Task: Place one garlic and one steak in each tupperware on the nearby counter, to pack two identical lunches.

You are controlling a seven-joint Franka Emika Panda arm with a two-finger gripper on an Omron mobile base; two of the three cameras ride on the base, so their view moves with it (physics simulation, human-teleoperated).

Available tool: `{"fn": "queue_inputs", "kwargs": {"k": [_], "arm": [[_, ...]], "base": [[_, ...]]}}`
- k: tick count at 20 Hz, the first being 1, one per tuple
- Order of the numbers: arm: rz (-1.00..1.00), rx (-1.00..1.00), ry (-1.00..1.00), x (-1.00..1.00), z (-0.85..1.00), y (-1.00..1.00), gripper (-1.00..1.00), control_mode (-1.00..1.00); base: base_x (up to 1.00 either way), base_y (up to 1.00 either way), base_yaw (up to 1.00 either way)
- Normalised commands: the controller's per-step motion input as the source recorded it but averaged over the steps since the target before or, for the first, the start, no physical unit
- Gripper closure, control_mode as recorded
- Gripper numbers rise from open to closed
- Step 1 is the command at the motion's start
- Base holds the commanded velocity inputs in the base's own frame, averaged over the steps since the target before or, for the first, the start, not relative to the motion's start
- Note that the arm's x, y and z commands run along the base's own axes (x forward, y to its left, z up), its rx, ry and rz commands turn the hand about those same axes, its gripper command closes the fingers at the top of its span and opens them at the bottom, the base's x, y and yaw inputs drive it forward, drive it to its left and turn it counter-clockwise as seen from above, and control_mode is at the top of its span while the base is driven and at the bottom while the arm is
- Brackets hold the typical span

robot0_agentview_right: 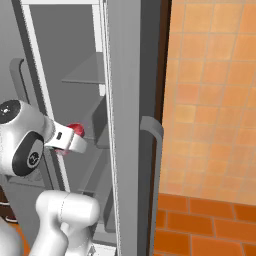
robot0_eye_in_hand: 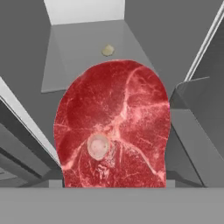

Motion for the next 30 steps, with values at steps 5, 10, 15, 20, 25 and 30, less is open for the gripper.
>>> {"fn": "queue_inputs", "kwargs": {"k": [5,10,15,20,25,30], "arm": [[0.0,0.0,0.0,0.0,0.0,0.0,1.0,1.0],[0.0,0.0,0.0,0.0,0.0,0.0,1.0,1.0],[0.0,0.0,0.0,0.0,0.0,0.0,1.0,1.0],[0.0,0.0,0.0,0.0,0.0,0.0,1.0,1.0],[0.0,0.0,0.0,0.0,0.0,0.0,1.0,1.0],[0.0,0.0,0.0,0.0,0.0,0.0,1.0,1.0]], "base": [[-0.63,0.48,0.03],[0.31,1.0,0.05],[0.35,1.0,0.4],[0.18,1.0,0.55],[0.66,1.0,0.47],[0.99,1.0,0.33]]}}
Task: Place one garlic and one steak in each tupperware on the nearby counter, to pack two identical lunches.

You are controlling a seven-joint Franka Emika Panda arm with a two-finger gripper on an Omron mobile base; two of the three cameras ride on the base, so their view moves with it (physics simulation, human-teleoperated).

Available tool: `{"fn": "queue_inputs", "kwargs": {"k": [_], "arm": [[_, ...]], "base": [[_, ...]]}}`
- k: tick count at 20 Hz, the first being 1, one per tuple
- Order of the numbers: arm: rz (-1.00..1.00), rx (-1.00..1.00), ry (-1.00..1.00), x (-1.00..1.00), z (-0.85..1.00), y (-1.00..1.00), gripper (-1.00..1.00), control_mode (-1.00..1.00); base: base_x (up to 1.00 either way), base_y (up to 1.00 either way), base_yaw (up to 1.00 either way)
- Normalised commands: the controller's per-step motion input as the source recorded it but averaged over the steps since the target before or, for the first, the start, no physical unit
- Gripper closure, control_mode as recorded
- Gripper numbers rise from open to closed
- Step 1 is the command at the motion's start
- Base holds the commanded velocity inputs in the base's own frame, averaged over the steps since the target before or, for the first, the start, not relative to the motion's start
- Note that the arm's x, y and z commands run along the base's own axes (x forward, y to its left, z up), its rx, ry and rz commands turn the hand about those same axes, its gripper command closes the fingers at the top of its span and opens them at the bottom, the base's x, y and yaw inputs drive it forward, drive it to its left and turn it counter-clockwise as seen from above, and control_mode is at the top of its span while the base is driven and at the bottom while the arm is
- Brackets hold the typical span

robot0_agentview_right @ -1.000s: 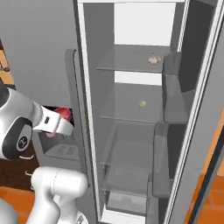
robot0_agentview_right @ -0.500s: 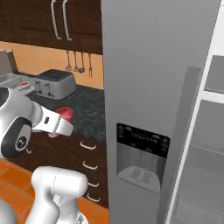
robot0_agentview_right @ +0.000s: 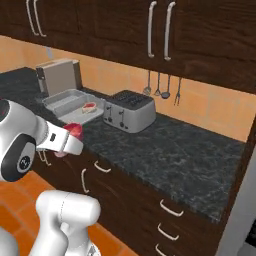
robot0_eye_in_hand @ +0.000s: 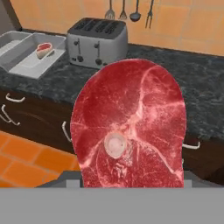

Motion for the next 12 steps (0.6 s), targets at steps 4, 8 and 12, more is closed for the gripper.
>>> {"fn": "queue_inputs", "kwargs": {"k": [4,8,12], "arm": [[0.0,0.0,0.0,0.0,0.0,0.0,1.0,1.0],[0.0,0.0,0.0,0.0,0.0,0.0,1.0,1.0],[0.0,0.0,0.0,0.0,0.0,0.0,1.0,1.0]], "base": [[1.0,1.0,0.16],[0.96,1.0,-0.18],[0.8,1.0,-0.49]]}}
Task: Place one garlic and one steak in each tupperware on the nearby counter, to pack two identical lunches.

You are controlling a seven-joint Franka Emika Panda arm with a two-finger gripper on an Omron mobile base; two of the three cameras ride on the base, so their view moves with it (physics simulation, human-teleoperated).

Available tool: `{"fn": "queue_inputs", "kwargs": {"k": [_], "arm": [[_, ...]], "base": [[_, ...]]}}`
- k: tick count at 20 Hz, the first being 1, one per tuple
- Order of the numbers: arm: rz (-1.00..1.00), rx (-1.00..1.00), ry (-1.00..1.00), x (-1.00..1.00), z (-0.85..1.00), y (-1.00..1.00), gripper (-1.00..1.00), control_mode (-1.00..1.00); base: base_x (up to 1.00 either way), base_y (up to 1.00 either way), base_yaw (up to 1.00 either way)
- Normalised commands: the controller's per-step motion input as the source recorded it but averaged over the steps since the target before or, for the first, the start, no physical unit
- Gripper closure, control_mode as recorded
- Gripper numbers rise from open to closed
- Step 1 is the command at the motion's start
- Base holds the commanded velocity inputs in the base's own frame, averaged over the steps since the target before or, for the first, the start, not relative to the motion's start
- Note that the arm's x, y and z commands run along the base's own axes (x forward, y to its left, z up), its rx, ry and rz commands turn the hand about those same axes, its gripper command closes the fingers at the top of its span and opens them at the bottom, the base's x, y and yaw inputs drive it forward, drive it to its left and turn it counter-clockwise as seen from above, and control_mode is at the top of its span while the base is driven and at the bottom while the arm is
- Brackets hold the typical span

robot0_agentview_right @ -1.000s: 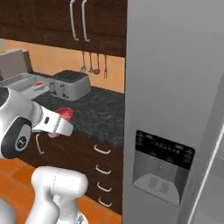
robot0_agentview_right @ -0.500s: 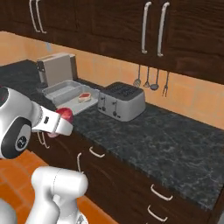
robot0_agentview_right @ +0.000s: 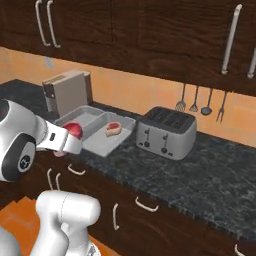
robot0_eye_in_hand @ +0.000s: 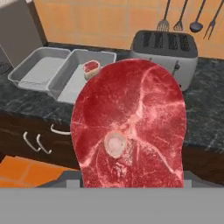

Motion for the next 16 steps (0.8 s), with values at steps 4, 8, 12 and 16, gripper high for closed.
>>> {"fn": "queue_inputs", "kwargs": {"k": [4,8,12,16], "arm": [[0.0,0.0,0.0,0.0,0.0,0.0,1.0,1.0],[0.0,0.0,0.0,0.0,0.0,0.0,1.0,1.0],[0.0,0.0,0.0,0.0,0.0,0.0,1.0,1.0],[0.0,0.0,0.0,0.0,0.0,0.0,1.0,1.0]], "base": [[0.74,1.0,-0.54],[0.7,1.0,-0.48],[0.58,1.0,-0.42],[0.46,0.84,-0.38]]}}
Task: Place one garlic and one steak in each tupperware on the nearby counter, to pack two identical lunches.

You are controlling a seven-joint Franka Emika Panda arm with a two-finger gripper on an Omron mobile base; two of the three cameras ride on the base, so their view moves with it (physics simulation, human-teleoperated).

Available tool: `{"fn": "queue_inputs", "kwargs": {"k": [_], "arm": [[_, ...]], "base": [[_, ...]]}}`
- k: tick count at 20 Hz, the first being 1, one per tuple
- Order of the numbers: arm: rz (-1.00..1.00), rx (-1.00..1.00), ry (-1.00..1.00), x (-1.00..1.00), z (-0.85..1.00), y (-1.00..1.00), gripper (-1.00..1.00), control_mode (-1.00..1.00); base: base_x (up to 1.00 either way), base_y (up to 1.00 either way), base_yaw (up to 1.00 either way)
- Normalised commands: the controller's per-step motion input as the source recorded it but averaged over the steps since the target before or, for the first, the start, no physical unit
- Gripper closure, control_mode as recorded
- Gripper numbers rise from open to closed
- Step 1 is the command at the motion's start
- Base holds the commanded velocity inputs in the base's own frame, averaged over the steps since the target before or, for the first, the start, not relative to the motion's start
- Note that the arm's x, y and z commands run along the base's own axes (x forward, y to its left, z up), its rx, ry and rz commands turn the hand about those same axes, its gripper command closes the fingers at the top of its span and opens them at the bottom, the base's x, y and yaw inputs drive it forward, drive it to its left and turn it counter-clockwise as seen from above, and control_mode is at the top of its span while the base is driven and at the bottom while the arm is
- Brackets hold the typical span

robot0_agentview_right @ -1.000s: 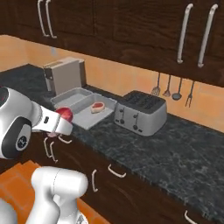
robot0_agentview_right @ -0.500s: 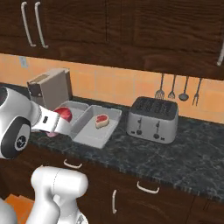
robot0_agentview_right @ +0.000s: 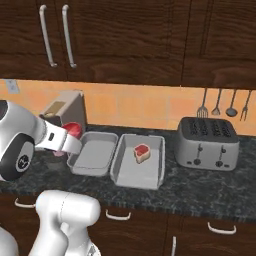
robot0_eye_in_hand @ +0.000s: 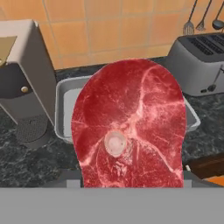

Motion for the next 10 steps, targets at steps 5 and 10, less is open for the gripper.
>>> {"fn": "queue_inputs", "kwargs": {"k": [5,10], "arm": [[0.0,0.0,0.0,0.0,0.0,0.0,1.0,1.0],[-0.15,-0.01,0.11,0.23,-0.59,0.0,1.0,-1.0]], "base": [[0.27,0.26,-0.32],[0.0,0.0,0.0]]}}
